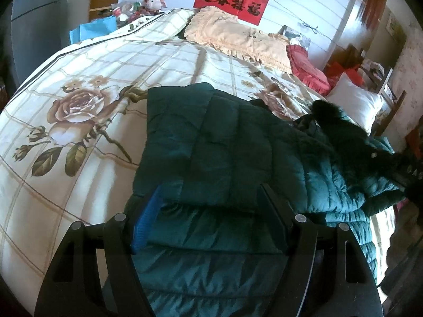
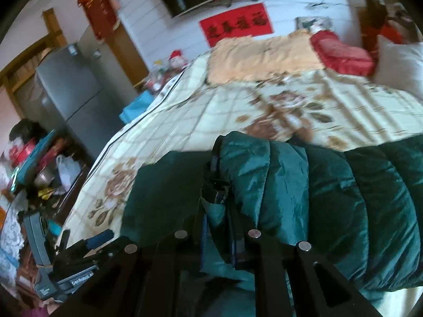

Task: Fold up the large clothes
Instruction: 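Lift the sleeve with the right gripper and fold it across the jacket body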

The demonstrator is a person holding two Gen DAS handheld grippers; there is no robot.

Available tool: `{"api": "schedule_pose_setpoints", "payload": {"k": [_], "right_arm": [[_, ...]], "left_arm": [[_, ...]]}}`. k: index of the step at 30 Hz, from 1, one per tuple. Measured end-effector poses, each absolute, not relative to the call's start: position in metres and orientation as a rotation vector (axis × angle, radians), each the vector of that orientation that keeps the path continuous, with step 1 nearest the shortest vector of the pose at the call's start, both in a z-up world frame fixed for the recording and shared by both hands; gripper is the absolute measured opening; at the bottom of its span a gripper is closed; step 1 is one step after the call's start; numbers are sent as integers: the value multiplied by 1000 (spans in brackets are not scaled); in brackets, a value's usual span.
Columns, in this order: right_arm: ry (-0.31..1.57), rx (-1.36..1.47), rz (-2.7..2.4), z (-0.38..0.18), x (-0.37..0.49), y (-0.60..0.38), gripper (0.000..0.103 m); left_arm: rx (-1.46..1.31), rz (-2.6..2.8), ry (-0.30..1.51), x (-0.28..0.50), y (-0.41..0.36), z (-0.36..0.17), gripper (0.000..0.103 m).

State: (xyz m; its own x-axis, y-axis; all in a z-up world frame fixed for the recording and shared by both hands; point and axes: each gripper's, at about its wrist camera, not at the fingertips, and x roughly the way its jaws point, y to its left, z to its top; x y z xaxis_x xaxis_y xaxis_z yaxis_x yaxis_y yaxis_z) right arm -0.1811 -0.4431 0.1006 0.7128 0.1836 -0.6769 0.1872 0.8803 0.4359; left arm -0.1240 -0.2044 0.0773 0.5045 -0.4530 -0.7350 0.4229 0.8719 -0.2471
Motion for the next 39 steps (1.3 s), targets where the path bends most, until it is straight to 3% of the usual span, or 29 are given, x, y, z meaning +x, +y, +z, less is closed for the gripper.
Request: {"api": "schedule_pose_setpoints", "payload": {"k": [8,10,12,13,20,22,26,39], "right_arm": [[907,570,158,60,-142,-397,15],[930,585,177,53,-139,-393,26],[911,618,209,58,-143,-394,51],[898,611,206,65,-148,-394,53],[797,485,106,122,-195,-415,54],[779,476,77,134,-212,-427,58],[739,464,37,152,-246,-449,62],[701,513,-79,157,-311,-504,65]], "left_arm": [[-134,-521,918,-112,-189,77,73],[-154,-526,921,-111,-187,78,73],[-171,-538,917,-111,-186,81,73],[-173,-542,915,-111,-186,82,73],[-224,-627,923,-114,-209,92,73],[-214,-651,941,-112,-224,91,85],[-202,-679,1005,-110,-255,82,85],[-59,-619,972,-121,-303,72,85]]}}
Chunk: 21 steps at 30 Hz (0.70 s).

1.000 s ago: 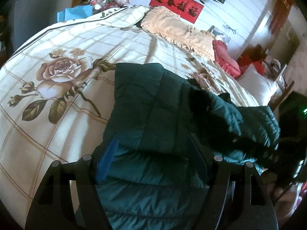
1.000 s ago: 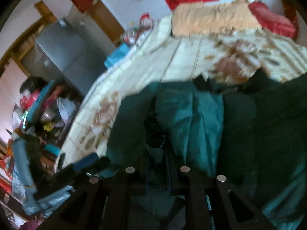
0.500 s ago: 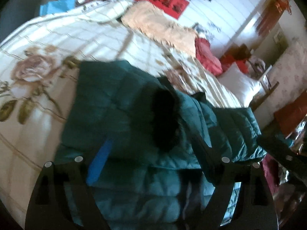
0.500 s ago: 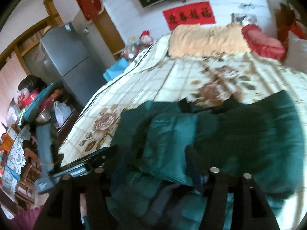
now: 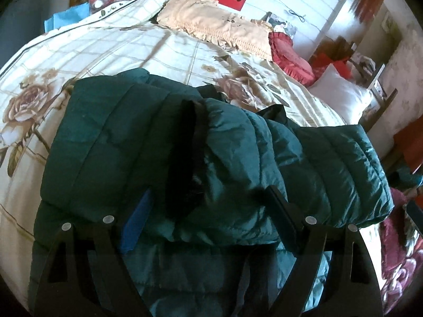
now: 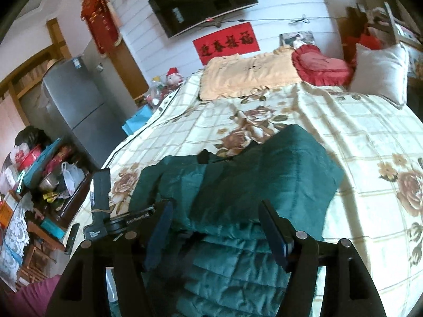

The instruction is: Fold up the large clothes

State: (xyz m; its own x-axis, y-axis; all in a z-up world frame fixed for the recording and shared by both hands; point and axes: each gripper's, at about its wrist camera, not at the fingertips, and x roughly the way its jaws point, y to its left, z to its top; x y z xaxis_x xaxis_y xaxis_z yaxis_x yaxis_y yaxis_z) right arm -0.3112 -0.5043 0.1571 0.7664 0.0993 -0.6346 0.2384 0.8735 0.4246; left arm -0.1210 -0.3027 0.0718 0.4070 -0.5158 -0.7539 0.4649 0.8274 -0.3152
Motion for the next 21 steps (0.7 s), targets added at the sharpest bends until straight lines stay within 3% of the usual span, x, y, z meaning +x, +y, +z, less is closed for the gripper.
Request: {"api": "schedule_pose_setpoints", "payload": {"k": [2,5,6,7,16,21], "right_arm": [[699,527,-92,155,-316,-510,65],[699,557,-104,151,-320,-517,65],[699,558,-107,151,-321,-517,65],[698,555,-111,151,-321,-518,65],[685,577,-202,142,-312,-530,65],[748,540,-189,119,-276,-519,65]], "left_arm": [[-46,-622,964,-122,-306,72,83],[-11,-634,949,-124,-310,73,50],[-4,-637,943,-125,-311,74,33],[7,-642,928,-126,-310,76,22],[-57,-564,788,-102,-253,126,17],[-83,-495,804,-81,-219,121,16]]}}
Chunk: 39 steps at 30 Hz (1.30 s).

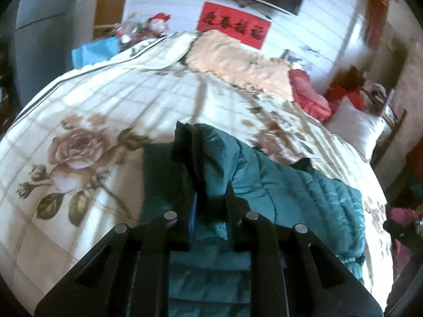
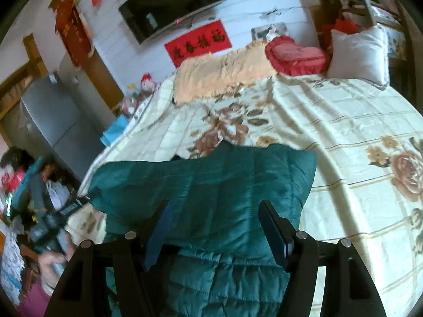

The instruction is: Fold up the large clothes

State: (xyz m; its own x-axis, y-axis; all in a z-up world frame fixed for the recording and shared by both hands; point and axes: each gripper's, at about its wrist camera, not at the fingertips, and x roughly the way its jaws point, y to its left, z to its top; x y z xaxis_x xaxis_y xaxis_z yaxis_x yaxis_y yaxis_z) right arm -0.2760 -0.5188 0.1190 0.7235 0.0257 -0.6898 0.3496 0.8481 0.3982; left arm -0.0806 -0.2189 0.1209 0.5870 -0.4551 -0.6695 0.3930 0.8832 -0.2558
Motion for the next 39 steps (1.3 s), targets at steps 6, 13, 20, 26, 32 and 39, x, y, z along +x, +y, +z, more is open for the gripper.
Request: {"api": "schedule_pose_setpoints", "payload": {"k": [6,13,20,26,32,39], "right_arm": [[850,439,-194,79,-223,-495,65],[958,316,-260,29,-195,-484,65],[869,360,-245,71,-215,-490,65],[851,302,-301,84,-204,-492,65],[877,306,-252,65,-167,-477,65],[940,249,-278,33,-133,-472,66]], "left_arm": [[-52,-471,862,-83,-211,82,16],[-29,-494,909,-84,-211,71,31],[-96,-472,807,-92,-195,113,47],[-123,-485,694,-97,-209,136,68],[61,-439,807,-70,-270,98,69],[134,-395,889,-49,-289,51,69]]}}
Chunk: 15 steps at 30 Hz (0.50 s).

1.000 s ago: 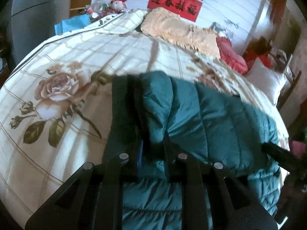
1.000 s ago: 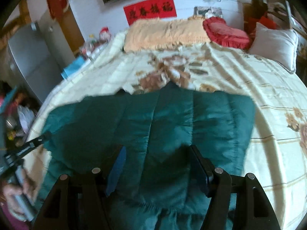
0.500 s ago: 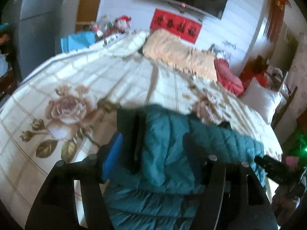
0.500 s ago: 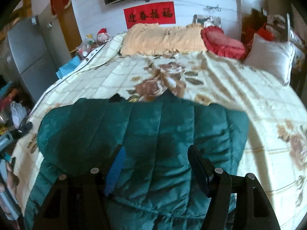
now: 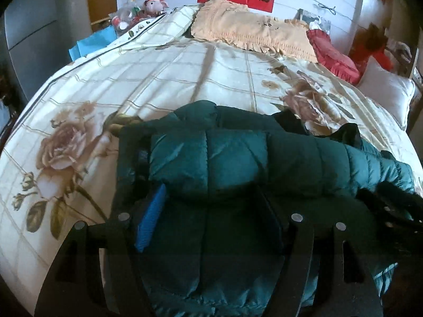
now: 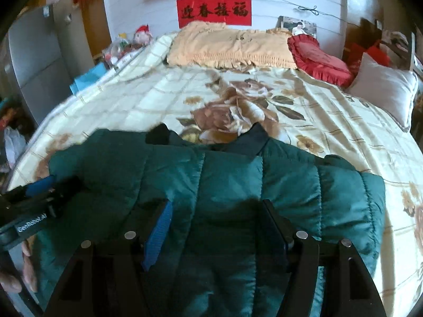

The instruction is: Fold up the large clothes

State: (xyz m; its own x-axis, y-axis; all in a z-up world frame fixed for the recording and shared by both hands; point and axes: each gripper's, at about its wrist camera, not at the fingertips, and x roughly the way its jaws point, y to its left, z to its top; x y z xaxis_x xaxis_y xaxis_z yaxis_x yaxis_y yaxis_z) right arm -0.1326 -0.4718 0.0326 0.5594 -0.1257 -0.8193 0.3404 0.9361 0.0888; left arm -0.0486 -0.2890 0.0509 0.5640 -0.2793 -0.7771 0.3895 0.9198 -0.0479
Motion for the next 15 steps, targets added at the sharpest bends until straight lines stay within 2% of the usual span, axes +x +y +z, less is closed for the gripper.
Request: {"api": "schedule_pose_setpoints", "payload": {"k": [6,15], "right_arm": [[953,261,-292,16,-128,-477,68],[873,236,-196,70,-168,-434,68]], "left_arm": [[164,-403,889,-49,-294,44,70],[161,-401,873,-51,-295,43,70]]}}
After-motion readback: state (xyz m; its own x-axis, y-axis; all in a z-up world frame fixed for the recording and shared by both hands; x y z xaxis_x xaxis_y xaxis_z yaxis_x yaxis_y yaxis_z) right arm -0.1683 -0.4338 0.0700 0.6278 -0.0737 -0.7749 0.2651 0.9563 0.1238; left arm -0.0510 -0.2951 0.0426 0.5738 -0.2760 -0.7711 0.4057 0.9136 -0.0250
